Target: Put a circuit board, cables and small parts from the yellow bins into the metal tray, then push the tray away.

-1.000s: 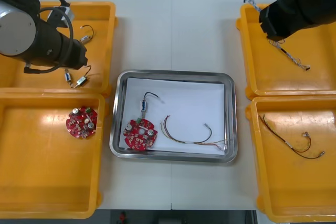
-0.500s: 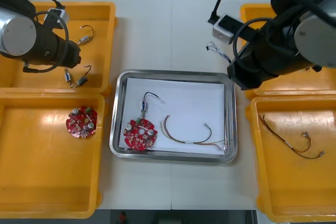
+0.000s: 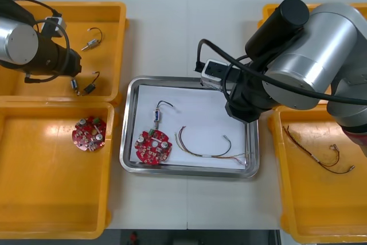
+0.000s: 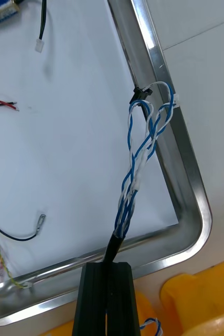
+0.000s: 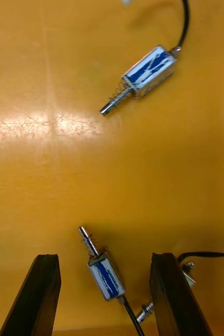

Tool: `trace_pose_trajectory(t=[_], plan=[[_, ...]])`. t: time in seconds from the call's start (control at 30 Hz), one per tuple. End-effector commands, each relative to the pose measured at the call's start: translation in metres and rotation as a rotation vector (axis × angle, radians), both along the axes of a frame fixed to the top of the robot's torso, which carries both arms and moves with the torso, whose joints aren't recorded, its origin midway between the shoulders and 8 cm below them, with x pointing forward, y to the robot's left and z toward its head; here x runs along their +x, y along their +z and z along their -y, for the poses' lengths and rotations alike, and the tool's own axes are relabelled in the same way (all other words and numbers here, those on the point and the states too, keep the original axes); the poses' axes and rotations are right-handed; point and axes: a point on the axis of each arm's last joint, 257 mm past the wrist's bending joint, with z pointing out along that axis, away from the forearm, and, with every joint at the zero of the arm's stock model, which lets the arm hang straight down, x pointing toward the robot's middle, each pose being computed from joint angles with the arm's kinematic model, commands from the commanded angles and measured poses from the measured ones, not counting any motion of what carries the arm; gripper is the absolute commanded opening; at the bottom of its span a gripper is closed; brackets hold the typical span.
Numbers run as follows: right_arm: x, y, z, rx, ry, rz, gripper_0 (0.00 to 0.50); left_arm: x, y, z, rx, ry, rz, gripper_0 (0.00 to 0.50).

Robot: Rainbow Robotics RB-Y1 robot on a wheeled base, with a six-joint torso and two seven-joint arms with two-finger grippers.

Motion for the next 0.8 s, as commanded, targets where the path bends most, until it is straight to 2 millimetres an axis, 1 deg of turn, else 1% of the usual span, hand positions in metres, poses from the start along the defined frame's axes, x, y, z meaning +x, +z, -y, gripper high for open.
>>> trace_pose_trajectory(t=[0.03, 0.07, 0.1, 0.13, 0.3, 0.4, 0.5, 0.7, 0.8], plan=[[0.008, -0.013, -0.016, -0.03, 0.116, 0.018, 0.0, 0.017, 0.027, -0.022, 0.021, 0.0, 0.06, 0.5], [0.01, -0.019, -0.021, -0.04, 0.154, 0.024, 0.0, 0.016, 0.023, -0.023, 0.019, 0.002, 0.052, 0.5], [0.012, -0.021, -0.021, -0.046, 0.162, 0.028, 0.0, 0.017, 0.023, -0.022, 0.019, 0.001, 0.052, 0.5], [0.015, -0.025, -0.023, -0.053, 0.178, 0.034, 0.0, 0.015, 0.019, -0.021, 0.023, 0.001, 0.043, 0.5], [0.023, -0.045, -0.038, -0.096, 0.288, 0.07, 0.0, 0.012, 0.009, -0.015, 0.018, -0.006, 0.022, 0.5], [0.028, -0.055, -0.04, -0.117, 0.333, 0.078, 0.0, 0.009, 0.004, -0.011, -0.001, -0.008, 0.011, 0.5], [0.032, -0.062, -0.039, -0.138, 0.376, 0.081, 0.0, 0.008, -0.002, -0.012, 0.008, -0.009, 0.006, 0.5], [0.047, -0.076, -0.021, -0.207, 0.421, 0.086, 0.0, 0.005, -0.021, -0.009, 0.012, -0.017, 0.008, 0.5], [0.052, -0.078, -0.02, -0.203, 0.415, 0.093, 0.0, 0.002, -0.028, -0.01, 0.015, -0.017, -0.004, 0.5]])
